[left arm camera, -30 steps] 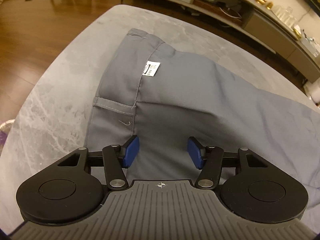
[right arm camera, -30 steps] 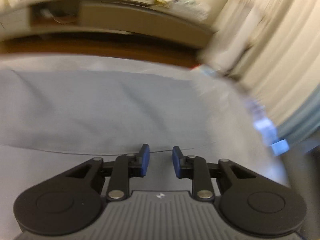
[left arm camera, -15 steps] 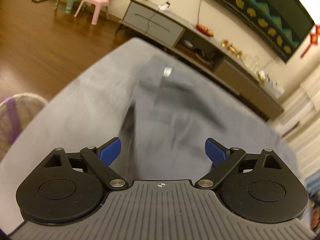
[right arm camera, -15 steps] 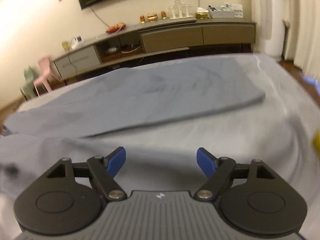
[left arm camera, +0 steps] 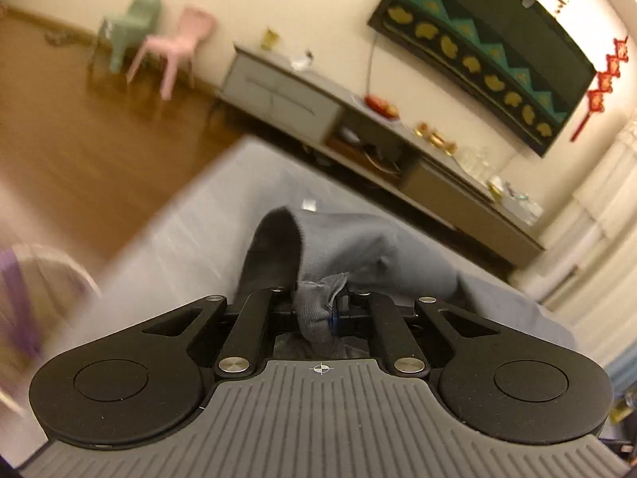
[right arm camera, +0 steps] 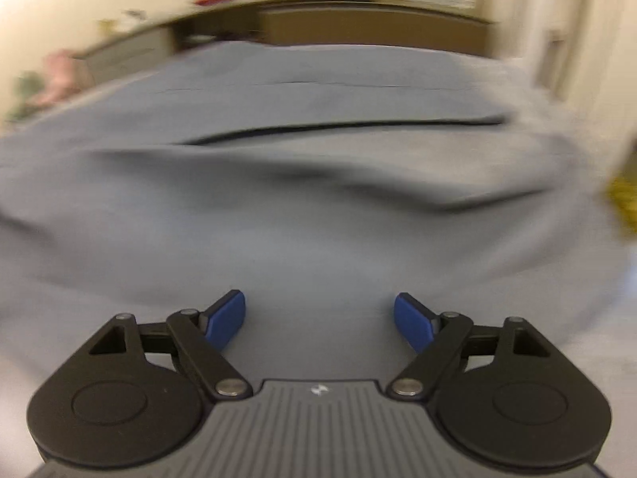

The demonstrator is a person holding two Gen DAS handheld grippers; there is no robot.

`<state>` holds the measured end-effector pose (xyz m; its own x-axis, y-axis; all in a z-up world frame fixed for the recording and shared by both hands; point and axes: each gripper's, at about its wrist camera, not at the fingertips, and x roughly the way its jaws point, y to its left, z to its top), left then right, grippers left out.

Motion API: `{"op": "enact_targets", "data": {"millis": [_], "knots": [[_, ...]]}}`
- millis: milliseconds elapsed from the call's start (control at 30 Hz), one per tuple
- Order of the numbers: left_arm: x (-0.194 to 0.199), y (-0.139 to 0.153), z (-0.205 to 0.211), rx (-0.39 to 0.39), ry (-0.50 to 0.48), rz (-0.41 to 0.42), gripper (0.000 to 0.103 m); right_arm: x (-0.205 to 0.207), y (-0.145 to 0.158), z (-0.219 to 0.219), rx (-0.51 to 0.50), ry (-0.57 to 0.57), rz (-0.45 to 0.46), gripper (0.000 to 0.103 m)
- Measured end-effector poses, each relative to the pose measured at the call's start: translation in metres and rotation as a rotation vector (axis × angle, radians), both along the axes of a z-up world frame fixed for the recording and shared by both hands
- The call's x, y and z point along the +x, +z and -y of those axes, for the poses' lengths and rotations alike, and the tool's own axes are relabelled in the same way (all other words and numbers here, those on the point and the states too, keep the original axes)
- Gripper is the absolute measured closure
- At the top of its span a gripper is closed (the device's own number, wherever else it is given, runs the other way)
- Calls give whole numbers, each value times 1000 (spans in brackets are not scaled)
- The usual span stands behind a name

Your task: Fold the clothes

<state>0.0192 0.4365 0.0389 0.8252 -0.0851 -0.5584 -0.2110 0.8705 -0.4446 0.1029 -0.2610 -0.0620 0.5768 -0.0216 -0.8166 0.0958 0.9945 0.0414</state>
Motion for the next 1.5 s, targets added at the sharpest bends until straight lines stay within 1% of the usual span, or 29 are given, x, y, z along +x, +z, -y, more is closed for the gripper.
{"op": "enact_targets", "data": {"millis": [33,100,200,267,400,500,567,600,633,667,700,733,767,800,833,900,933,967,1000,1033,1067,1133,1167,1233,1300,1333,1367,1433,1500], "knots": [[0,-9,-3,-3,-27,-58,101,-1,0,8,-3,-33,-5,13],[0,-28,-8,-10,-82,-175,92,-4,3,25,5,-103,0,15],[-25,-47,-4,15,-107,-212,76,-15,17,53,66,-219,55,16],[-48,-49,-6,0,-81,-181,61,-23,26,71,106,-296,92,16],[-52,-35,-8,-9,-55,-147,51,-44,36,107,314,-441,199,16],[-51,-24,-9,-12,-39,-126,45,-32,36,114,405,-425,213,16],[-50,-16,-10,-14,-28,-112,40,-11,39,108,408,-393,191,13],[-45,-16,-7,-14,-30,-111,38,2,39,103,378,-392,163,12],[-38,-19,-1,-12,-37,-115,35,17,37,99,340,-398,129,14],[-34,-23,2,-12,-32,-120,34,32,35,95,301,-403,95,39],[-32,-27,1,-14,-18,-126,34,49,30,90,265,-394,53,63],[-31,-32,0,-15,-5,-132,36,67,23,86,230,-378,7,98],[-29,-36,-1,-17,8,-138,47,81,21,84,211,-371,-15,99],[-28,-40,-2,-19,21,-144,58,85,32,84,213,-373,20,99],[-27,-44,-3,-20,34,-150,78,85,50,85,221,-378,78,99],[-24,-53,-5,-24,60,-162,89,55,101,86,328,-336,300,100],[-23,-57,-6,-25,73,-168,99,27,128,86,379,-309,414,100],[-21,-61,-6,-27,87,-174,100,-3,148,86,408,-292,502,101],[-20,-66,-7,-28,100,-180,101,-31,157,87,419,-291,555,101],[-18,-70,-8,-30,113,-186,102,-54,156,89,417,-313,562,101],[-17,-74,-9,-32,126,-192,102,-69,145,92,406,-347,527,101],[-23,-79,-7,-27,121,-195,102,-79,98,107,391,-440,363,100],[-28,-80,-4,-22,117,-198,101,-83,68,117,424,-502,270,100],[-37,-79,1,-4,113,-206,99,-92,25,131,517,-601,167,100],[-48,-69,3,-3,135,-189,90,-98,17,138,607,-646,174,100],[-54,-63,4,-5,149,-178,80,-98,21,136,592,-641,191,100],[-61,-57,6,-7,163,-166,65,-97,28,131,547,-625,212,100],[-73,-45,8,-11,191,-143,49,-97,31,127,515,-606,214,100],[-84,-34,7,-60,214,-99,44,-97,27,131,540,-618,199,100]]}}
